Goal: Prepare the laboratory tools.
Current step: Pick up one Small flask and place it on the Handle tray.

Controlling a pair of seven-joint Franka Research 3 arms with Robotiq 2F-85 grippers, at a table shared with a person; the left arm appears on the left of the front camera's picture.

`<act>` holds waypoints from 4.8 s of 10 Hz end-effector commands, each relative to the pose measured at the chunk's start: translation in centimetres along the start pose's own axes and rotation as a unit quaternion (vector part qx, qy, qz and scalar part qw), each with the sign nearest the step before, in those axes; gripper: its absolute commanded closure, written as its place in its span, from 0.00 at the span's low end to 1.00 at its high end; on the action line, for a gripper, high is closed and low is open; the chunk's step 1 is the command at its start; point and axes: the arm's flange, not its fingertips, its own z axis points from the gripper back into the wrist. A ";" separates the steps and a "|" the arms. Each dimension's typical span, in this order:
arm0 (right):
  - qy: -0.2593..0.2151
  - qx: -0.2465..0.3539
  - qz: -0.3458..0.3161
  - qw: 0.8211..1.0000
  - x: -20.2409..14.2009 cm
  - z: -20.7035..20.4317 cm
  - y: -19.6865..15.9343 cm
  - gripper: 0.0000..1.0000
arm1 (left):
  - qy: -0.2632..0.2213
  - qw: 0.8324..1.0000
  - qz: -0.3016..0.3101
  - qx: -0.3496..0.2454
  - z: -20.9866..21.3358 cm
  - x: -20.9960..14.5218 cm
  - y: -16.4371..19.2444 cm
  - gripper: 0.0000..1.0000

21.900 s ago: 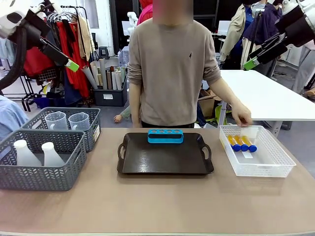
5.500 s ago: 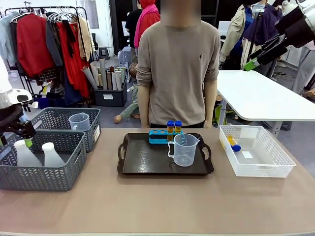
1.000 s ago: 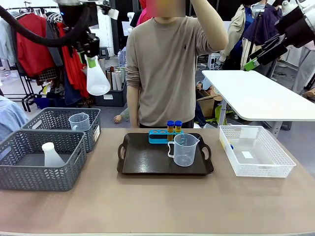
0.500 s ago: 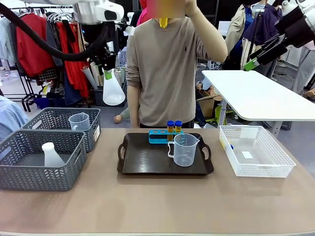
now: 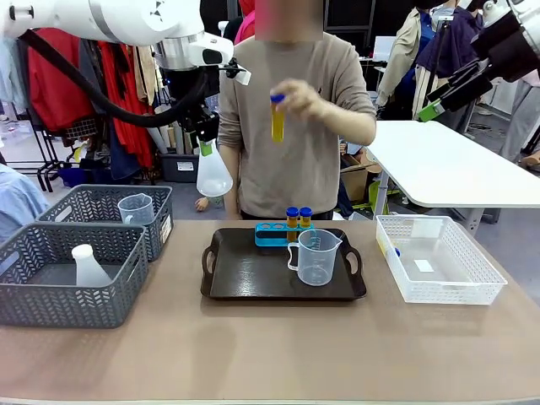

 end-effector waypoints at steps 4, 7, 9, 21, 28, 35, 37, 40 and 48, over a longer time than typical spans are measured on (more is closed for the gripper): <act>-0.005 0.003 0.006 1.000 0.1 0.0 0.0 0.00 | -0.005 1.000 0.000 -0.019 -0.6 -0.5 -0.2 1.00; -0.005 0.003 0.006 1.000 0.1 0.0 0.0 0.00 | -0.001 1.000 0.012 -0.012 0.5 -2.2 0.5 1.00; -0.005 0.003 0.006 1.000 0.1 0.0 0.0 0.00 | -0.001 1.000 0.020 -0.006 1.4 -3.7 1.3 1.00; -0.005 0.003 0.006 1.000 0.1 0.0 0.0 0.00 | 0.009 0.999 0.045 0.003 2.7 -4.6 2.8 1.00; -0.005 0.003 0.006 1.000 0.1 0.0 0.0 0.00 | 0.062 0.996 -0.044 -0.044 -2.2 -0.3 0.2 1.00; -0.005 0.003 0.006 1.000 0.1 0.0 0.0 0.00 | 0.103 0.982 -0.134 -0.078 -15.2 4.8 -5.2 1.00; -0.005 0.003 0.006 1.000 0.1 0.0 0.0 0.00 | 0.084 0.981 -0.149 -0.089 -16.9 5.3 -6.0 1.00; -0.005 0.003 0.006 1.000 0.1 0.0 0.0 0.00 | 0.073 0.980 -0.152 -0.108 -18.0 5.8 -5.9 1.00; -0.005 0.003 0.006 1.000 0.1 0.0 0.0 0.00 | 0.083 0.977 -0.164 -0.105 -21.2 5.9 -6.2 1.00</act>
